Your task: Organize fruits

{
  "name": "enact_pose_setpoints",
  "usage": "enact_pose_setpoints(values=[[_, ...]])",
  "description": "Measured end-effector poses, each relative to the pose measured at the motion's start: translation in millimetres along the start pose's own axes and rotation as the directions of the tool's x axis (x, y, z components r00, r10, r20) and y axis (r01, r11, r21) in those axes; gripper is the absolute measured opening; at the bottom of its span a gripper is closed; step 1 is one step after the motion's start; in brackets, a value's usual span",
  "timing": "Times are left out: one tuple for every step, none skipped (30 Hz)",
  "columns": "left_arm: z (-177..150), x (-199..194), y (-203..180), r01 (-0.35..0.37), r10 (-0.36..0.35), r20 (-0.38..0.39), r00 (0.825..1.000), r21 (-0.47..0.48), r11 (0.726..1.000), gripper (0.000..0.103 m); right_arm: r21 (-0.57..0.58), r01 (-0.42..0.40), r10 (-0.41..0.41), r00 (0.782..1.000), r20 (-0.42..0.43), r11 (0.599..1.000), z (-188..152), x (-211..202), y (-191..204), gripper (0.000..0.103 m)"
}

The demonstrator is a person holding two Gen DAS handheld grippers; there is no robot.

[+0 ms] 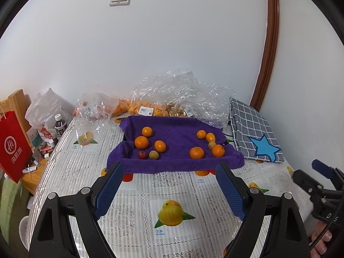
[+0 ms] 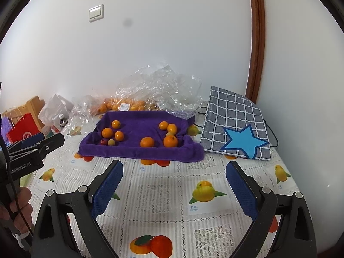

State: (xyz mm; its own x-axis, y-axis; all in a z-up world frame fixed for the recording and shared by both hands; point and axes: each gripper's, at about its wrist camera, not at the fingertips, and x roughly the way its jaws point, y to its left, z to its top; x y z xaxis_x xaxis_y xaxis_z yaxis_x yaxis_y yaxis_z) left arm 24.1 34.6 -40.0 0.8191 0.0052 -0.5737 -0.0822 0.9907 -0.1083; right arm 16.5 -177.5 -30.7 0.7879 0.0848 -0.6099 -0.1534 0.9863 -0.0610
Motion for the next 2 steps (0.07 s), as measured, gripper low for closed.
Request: enact_pose_setpoints(values=[[0.1,1.7,0.2,-0.001,0.001,0.001,1.000,0.005,1.000,0.088,0.004,0.000,0.000,1.000,0.002,1.000,0.2,0.2,-0.3,0.096],[0.0,3.5,0.0,-0.003,0.003,-0.001,1.000,0.009,1.000,0.088,0.013,-0.005,0.005,1.000,0.002,1.000,0.3,1.2,-1.4,0.096]])
